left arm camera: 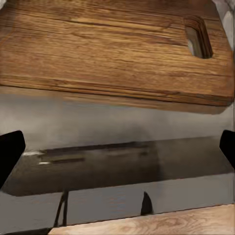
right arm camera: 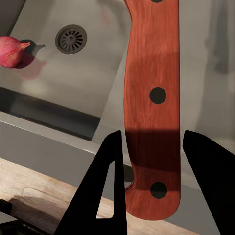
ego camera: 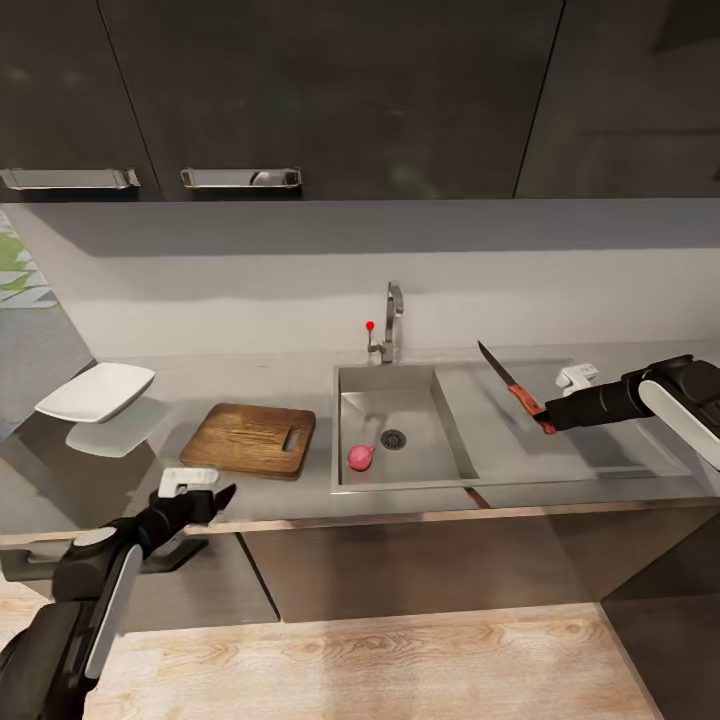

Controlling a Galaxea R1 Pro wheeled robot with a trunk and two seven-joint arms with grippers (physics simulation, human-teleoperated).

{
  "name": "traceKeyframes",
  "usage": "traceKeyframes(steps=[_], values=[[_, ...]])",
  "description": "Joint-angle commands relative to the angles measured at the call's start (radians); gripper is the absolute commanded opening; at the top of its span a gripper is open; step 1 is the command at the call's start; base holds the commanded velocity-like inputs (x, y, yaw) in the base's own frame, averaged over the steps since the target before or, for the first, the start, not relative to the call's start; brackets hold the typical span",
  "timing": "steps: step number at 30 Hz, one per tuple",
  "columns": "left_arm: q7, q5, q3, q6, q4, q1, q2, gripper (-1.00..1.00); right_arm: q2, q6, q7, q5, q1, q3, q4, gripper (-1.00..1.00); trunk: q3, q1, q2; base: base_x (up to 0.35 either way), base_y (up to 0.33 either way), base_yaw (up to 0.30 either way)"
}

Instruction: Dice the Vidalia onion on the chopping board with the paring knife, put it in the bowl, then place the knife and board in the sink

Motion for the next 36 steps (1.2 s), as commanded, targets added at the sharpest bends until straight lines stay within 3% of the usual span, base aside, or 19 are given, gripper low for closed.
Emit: traceKeyframes(steps=[1,3,7,9,10,11,12,13,14,20,23,29,36], values=[[-0.006,0.005,0.001,0.029,-0.001,-0.021,0.000,1.00,-0.001,0.001,0.011,0.009,-0.002,0.002,0.000,-1.00,-0.002,0.001,-0.002,0.000,0.000,0.000],[-0.026,0.005,0.001,0.093,-0.001,-0.067,-0.001,1.00,-0.001,0.001,0.011,0.009,-0.002,0.002,0.000,-1.00,-0.002,0.001,-0.002,0.000,0.000,0.000],[-0.047,0.005,0.001,0.143,0.000,-0.114,-0.005,1.00,-0.001,0.001,0.011,0.009,-0.002,0.002,0.000,-1.00,-0.002,0.001,-0.002,0.000,0.000,0.000],[-0.053,0.005,-0.001,0.191,0.001,-0.150,-0.019,1.00,-0.001,0.001,0.011,0.009,-0.002,0.002,0.001,-1.00,-0.002,0.001,-0.002,0.000,0.000,0.000],[-0.057,0.005,-0.002,0.259,0.002,-0.192,-0.043,1.00,-0.001,0.001,0.011,0.009,-0.002,0.002,0.001,-1.00,-0.002,0.001,-0.002,0.000,0.000,0.000],[-0.058,0.005,-0.003,0.273,0.004,-0.215,-0.051,1.00,-0.001,0.001,0.011,0.009,-0.002,0.002,0.001,-1.00,-0.002,0.001,-0.002,0.000,0.000,0.000],[-0.058,0.004,-0.004,0.282,0.007,-0.238,-0.061,1.00,-0.001,0.001,0.011,0.009,-0.002,0.002,0.001,-1.00,-0.002,0.001,-0.002,0.000,0.000,0.000],[-0.055,0.002,-0.010,0.292,0.038,-0.299,-0.094,1.00,-0.001,0.001,0.011,0.009,-0.002,0.002,0.001,-1.00,-0.002,0.001,-0.002,0.000,0.000,0.000],[-0.054,0.001,-0.012,0.294,0.065,-0.324,-0.105,1.00,-0.001,0.001,0.011,0.009,-0.002,0.002,0.001,-1.00,-0.002,0.001,-0.002,0.000,0.000,0.000],[-0.018,-0.004,-0.022,0.292,0.217,-0.427,-0.132,1.00,-0.001,0.001,0.011,0.009,-0.002,0.002,0.001,-1.00,-0.002,0.001,-0.002,0.000,0.000,0.000],[0.011,-0.004,-0.036,0.293,0.241,-0.452,-0.138,1.00,-0.001,0.001,0.011,0.009,-0.002,0.002,0.000,-1.00,-0.002,0.001,-0.002,0.000,0.000,0.000],[0.035,-0.004,-0.088,0.296,0.210,-0.468,-0.141,1.00,-0.001,0.001,0.011,0.009,-0.002,0.002,0.001,-1.00,-0.002,0.001,-0.002,0.000,0.000,0.000],[0.037,-0.004,-0.098,0.297,0.187,-0.470,-0.141,1.00,-0.001,0.001,0.010,0.010,-0.002,0.002,0.001,-1.00,-0.002,0.001,-0.002,0.100,-0.078,0.000]])
